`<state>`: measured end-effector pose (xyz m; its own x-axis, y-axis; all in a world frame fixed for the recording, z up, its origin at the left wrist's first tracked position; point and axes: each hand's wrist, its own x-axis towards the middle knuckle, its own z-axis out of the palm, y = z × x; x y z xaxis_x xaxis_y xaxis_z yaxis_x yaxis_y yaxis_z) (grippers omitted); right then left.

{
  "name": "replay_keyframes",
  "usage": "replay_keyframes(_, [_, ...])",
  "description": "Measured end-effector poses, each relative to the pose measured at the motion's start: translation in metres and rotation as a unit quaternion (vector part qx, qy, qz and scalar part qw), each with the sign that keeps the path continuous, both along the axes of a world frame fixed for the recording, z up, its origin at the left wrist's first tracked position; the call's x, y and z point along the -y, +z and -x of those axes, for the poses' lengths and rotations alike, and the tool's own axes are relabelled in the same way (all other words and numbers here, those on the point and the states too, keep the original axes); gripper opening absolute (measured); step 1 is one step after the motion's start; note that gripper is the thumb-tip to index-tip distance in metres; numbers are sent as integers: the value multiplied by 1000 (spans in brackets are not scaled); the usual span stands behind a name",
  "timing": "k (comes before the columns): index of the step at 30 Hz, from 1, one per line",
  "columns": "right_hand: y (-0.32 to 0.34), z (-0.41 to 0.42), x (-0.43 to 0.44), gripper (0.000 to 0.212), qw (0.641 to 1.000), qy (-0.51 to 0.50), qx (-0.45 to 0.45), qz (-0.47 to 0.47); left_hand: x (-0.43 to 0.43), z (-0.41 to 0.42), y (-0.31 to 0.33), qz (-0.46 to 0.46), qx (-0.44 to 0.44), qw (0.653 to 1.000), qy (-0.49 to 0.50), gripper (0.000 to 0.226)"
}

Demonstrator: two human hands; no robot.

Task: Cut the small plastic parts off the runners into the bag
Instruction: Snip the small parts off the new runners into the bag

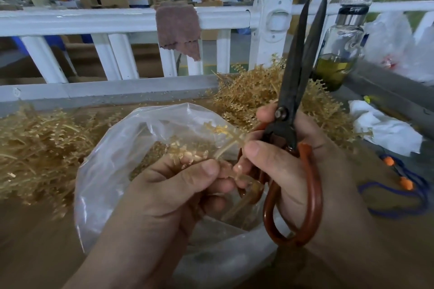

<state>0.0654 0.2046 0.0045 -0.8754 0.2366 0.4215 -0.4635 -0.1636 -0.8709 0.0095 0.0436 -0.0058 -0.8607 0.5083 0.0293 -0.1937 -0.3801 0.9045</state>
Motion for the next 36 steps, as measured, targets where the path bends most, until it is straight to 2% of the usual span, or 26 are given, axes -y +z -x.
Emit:
replay_keyframes(2, [1, 0, -1, 33, 999, -26, 10, -28, -1, -1, 1, 2, -17, 999, 42, 31])
replay_keyframes(4, [1, -1, -2, 33, 997, -54, 24, -54, -2, -1, 1, 6, -45, 996, 81, 22])
replay_keyframes(6, [3, -1, 0, 32, 997, -46, 29, -56, -1, -2, 2, 13, -67, 993, 95, 25])
replay_keyframes(9, [2, 0, -1, 32, 998, -37, 34, -39, 1, -4, 3, 4, -48, 996, 69, 51])
replay_keyframes(14, [3, 1, -6, 35, 992, -69, 51, -90, 2, -7, 11, -14, -30, 998, 50, 21])
replay_keyframes(18, [7, 0, -11, 30, 978, -114, 58, -163, 9, 2, 13, -19, -58, 994, 92, 27])
replay_keyframes(20, [11, -2, -13, 34, 970, -129, 58, -196, 14, 8, 15, -21, -69, 989, 127, 29])
replay_keyframes(24, [22, -9, -15, 40, 934, -128, 71, -325, 20, 14, 18, -42, -83, 981, 173, 21])
replay_keyframes(28, [29, -13, -11, 52, 906, -54, 118, -402, 25, 17, 16, -26, -103, 972, 209, 23])
replay_keyframes(30, [31, -13, -10, 59, 877, -20, 152, -455, 28, 20, 14, -13, -115, 967, 227, 29])
replay_keyframes(32, [32, -12, -10, 58, 843, -6, 181, -506, 31, 23, 12, -12, -123, 963, 242, 21])
replay_keyframes(36, [30, -11, -9, 57, 791, -22, 180, -585, 36, 26, 13, -18, -136, 953, 270, 15])
